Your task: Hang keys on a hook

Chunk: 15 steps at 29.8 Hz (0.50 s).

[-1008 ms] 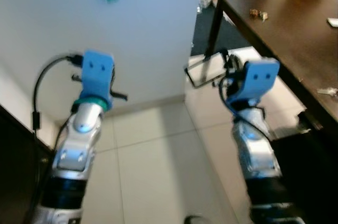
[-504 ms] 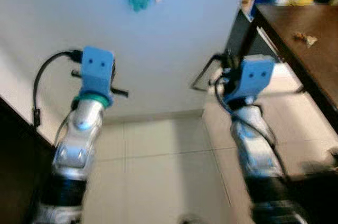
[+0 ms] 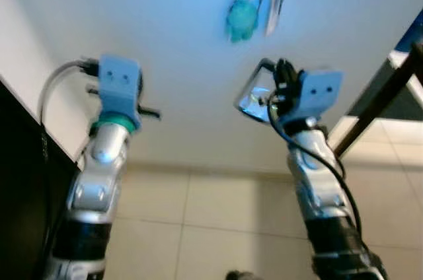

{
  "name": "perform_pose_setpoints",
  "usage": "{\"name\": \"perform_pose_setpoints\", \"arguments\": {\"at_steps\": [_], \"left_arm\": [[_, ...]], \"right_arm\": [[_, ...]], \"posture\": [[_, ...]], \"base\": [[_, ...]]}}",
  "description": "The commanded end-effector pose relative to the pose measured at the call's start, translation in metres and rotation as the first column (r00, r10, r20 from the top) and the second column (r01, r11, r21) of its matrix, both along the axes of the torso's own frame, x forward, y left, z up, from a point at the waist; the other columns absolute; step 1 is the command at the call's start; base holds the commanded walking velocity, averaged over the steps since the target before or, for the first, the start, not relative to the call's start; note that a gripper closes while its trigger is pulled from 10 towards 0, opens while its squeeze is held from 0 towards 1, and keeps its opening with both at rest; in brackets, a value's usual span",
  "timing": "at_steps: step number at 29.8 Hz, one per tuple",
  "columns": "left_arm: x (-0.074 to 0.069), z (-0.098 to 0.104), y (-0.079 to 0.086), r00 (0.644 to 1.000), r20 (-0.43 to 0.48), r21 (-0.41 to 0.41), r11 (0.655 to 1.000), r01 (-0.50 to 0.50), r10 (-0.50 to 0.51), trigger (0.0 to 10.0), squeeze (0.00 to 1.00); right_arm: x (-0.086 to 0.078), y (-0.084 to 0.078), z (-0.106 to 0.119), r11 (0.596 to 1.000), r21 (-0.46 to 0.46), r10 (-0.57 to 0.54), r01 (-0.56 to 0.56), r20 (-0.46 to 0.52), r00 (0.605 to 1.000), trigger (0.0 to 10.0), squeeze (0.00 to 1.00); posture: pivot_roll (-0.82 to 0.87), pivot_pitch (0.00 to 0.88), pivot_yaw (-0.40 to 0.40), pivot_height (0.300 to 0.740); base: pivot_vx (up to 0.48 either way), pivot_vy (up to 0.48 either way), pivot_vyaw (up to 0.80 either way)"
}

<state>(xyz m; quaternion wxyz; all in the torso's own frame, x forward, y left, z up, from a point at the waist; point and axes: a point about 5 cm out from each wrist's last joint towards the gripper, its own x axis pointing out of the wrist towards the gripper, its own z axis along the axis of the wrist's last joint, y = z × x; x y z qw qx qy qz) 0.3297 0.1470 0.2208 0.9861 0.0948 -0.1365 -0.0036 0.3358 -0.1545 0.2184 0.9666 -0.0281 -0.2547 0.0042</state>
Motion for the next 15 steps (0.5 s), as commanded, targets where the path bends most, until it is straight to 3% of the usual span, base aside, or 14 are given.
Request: {"name": "perform_pose_setpoints", "arguments": {"at_steps": [1,13,15], "left_arm": [[-0.0004,-0.0055,0.0066,0.999,-0.02,0.013,1.0,-0.026,0.026,10.0,0.0],[0.0009,-0.0019,0.0019,1.0,-0.005,0.005,1.0,0.016,-0.016,10.0,0.0],[0.0007,-0.0006,0.0006,0.999,0.004,-0.003,0.999,0.033,-0.033,10.0,0.0]], "right_arm": [[0.0014,0.0037,-0.0004,0.999,0.032,0.011,-0.011,-0.008,1.0,10.0,0.0],[0.0026,-0.0047,0.0022,0.999,0.017,-0.034,0.034,0.005,0.999,10.0,0.0],[0.0023,-0.0047,0.0027,0.999,0.01,-0.036,0.036,0.011,0.999,10.0,0.0]], "posture": [[0.04,0.0,0.09,0.74],[0.03,0.0,0.099,0.74],[0.03,0.0,0.099,0.74]], "base": [[0.465,0.0,-0.8],[0.455,0.0,-0.79],[0.274,0.0,0.0]]}}
